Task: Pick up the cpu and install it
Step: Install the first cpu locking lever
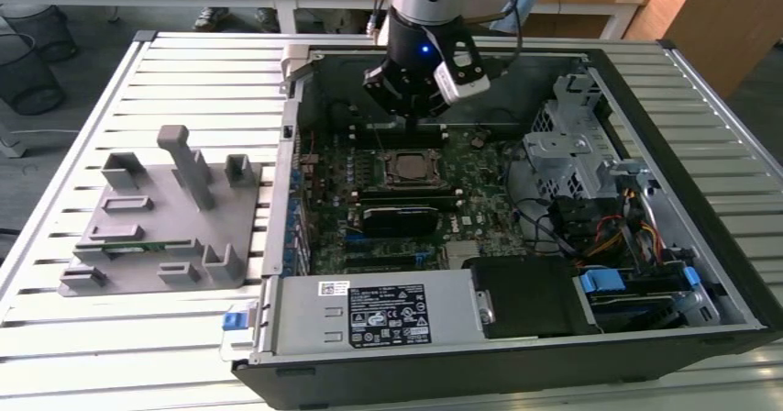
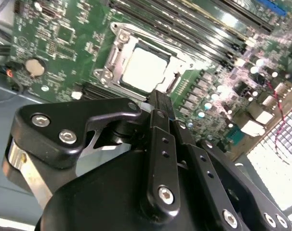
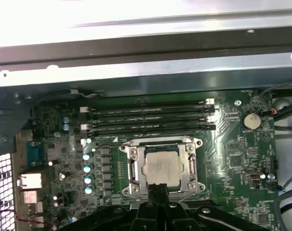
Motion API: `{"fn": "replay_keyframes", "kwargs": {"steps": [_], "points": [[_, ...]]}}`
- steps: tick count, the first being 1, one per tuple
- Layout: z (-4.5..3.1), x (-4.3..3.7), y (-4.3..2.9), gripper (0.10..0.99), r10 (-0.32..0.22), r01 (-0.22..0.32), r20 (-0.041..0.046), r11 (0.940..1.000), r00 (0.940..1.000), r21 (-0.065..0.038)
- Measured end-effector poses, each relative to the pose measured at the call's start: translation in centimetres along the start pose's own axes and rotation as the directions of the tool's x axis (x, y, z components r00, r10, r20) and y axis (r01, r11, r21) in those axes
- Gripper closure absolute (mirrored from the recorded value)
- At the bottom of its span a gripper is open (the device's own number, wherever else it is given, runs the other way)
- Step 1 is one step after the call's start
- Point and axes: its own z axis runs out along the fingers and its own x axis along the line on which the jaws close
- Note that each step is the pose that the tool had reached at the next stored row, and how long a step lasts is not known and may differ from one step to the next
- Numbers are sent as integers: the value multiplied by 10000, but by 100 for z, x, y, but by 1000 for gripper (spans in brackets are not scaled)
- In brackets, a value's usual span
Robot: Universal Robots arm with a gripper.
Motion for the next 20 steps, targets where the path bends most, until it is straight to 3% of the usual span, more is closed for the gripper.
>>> {"fn": "replay_keyframes", "kwargs": {"steps": [6, 16, 20], "points": [[9, 129, -10, 980, -29, 30, 76, 10000, 10000, -47], [36, 160, -14, 980, -1029, 1031, 140, 9946, 9946, -90], [50, 330, -27, 980, -1029, 1033, 238, 9946, 9944, -131]]}}
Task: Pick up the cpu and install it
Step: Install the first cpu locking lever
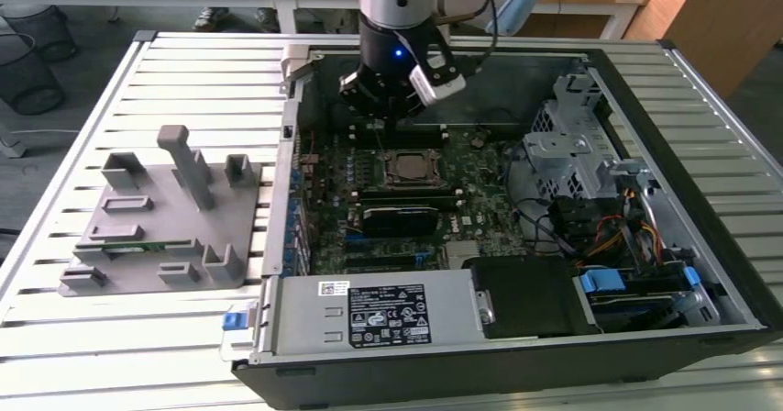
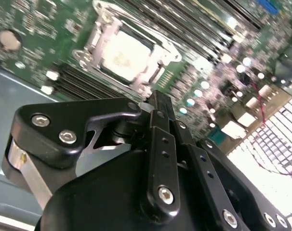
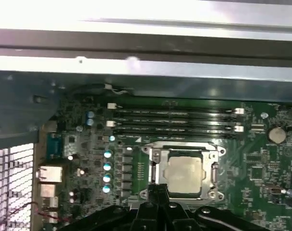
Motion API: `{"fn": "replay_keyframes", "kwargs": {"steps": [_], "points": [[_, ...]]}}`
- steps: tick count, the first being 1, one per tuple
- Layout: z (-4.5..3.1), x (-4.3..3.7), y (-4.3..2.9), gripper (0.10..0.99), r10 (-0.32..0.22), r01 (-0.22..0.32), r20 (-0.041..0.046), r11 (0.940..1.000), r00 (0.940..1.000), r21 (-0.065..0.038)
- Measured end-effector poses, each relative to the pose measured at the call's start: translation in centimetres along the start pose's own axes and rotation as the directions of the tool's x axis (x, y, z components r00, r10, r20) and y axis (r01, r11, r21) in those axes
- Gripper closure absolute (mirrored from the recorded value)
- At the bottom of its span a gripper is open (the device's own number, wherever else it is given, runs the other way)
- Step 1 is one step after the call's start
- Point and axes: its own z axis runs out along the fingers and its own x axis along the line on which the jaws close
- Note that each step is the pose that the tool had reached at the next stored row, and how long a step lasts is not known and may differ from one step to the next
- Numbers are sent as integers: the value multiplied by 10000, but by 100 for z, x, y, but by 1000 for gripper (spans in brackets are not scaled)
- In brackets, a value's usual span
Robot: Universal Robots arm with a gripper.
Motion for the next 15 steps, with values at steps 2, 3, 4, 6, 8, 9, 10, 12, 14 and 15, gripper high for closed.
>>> {"fn": "replay_keyframes", "kwargs": {"steps": [2, 3, 4, 6, 8, 9, 10, 12, 14, 15], "points": [[-1, 66, 2, 980, -1, 1, 6, 10000, 10000, -4], [0, 85, 4, 980, 1, -1, 7, 10000, 10000, -5], [0, 103, 5, 980, 1, -1, 6, 10000, 10000, -5], [1, 145, 8, 980, 0, 0, 6, 10000, 10000, -16], [5, 180, 15, 980, 0, 0, 8, 10000, 10000, -61], [8, 196, 21, 980, 0, 0, 8, 10000, 10000, -70], [12, 210, 30, 980, 1, -1, 8, 10000, 10000, -75], [22, 239, 53, 980, 1, -1, 7, 10000, 10000, -79], [35, 274, 80, 980, 0, 0, 7, 10000, 10000, -84], [42, 288, 97, 980, 1, -1, 8, 10000, 10000, -85]]}}
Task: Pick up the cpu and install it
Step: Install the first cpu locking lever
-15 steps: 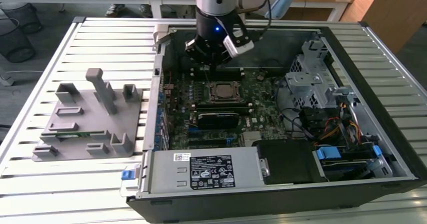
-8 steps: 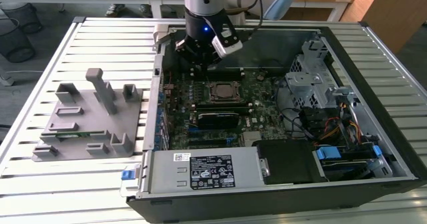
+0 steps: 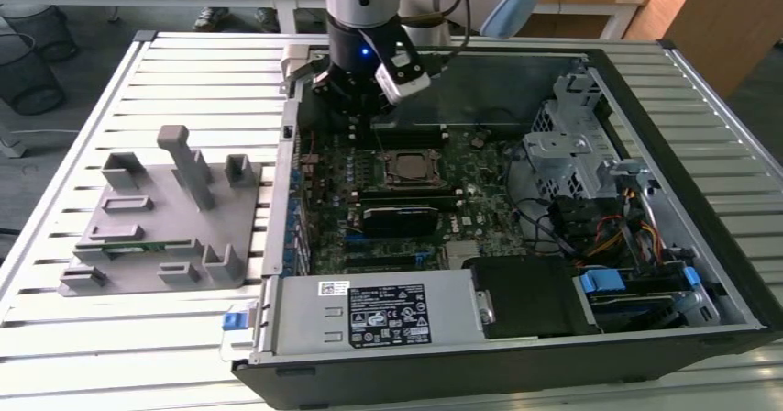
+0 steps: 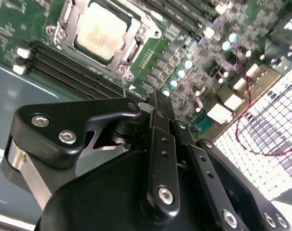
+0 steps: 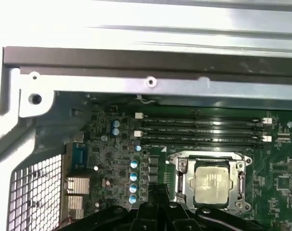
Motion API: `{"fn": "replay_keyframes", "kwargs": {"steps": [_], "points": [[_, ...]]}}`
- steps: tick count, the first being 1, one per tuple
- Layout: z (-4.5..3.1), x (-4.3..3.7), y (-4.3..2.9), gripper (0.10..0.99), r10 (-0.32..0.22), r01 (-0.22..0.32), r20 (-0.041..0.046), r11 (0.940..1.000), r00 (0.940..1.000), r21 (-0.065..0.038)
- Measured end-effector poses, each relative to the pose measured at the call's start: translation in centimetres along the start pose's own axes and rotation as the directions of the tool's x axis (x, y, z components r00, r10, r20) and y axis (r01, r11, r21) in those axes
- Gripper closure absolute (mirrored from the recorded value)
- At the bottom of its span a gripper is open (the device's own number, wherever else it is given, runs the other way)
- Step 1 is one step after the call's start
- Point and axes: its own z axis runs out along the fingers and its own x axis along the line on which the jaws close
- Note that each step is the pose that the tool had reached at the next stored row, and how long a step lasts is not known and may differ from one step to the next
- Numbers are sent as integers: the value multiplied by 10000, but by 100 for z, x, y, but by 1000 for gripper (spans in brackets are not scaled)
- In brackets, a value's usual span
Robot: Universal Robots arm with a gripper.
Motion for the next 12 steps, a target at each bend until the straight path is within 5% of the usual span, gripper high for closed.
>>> {"fn": "replay_keyframes", "kwargs": {"steps": [8, 12], "points": [[40, 14, 184, 980, 0, 0, -1, 10000, 10000, 0], [47, 13, 202, 980, -2, 2, -1, 10000, 10000, 2]]}}
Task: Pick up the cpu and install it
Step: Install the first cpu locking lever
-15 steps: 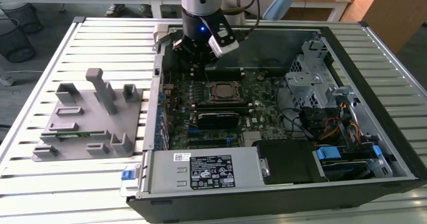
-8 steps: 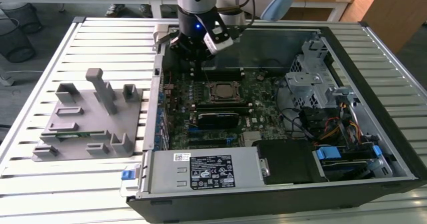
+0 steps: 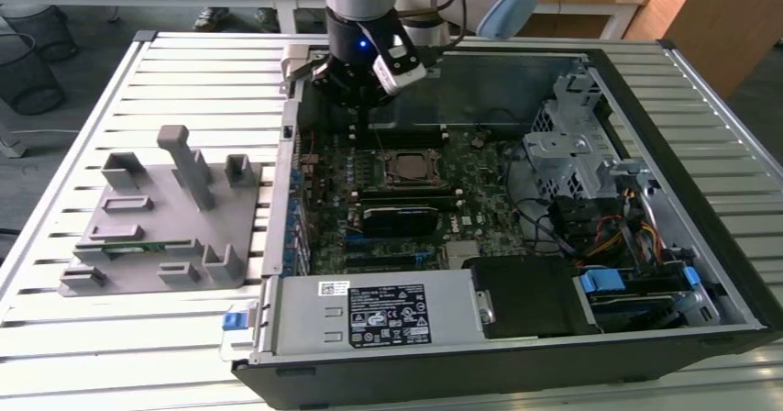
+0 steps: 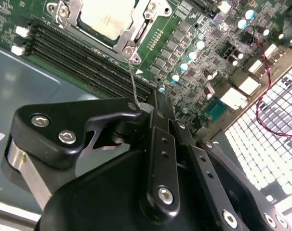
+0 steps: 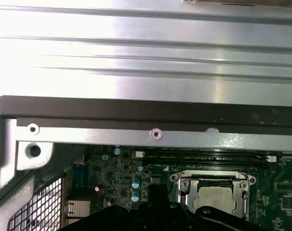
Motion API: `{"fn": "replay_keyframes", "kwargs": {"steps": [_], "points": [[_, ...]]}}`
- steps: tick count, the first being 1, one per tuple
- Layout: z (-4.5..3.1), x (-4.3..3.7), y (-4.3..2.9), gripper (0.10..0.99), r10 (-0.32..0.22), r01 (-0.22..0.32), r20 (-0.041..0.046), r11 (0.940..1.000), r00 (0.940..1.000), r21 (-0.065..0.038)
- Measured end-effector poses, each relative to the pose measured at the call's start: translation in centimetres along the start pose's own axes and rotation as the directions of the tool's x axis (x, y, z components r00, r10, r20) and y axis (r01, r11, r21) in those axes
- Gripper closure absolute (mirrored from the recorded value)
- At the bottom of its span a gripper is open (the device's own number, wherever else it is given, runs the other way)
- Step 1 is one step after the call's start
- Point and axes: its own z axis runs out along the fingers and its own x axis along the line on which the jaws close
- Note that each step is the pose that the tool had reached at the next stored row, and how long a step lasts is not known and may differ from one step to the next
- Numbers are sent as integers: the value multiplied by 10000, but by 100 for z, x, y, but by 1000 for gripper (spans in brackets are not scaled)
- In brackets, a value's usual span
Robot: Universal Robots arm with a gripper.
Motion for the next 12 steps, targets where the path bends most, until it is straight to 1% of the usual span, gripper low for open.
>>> {"fn": "replay_keyframes", "kwargs": {"steps": [3, 8, 12], "points": [[3, -21, 2, 980, 1, -1, 0, 10000, 10000, 2], [5, -108, 2, 980, 1, -1, 0, 10000, 10000, 2], [13, -215, 0, 980, 0, 0, 1, 10000, 10000, 1]]}}
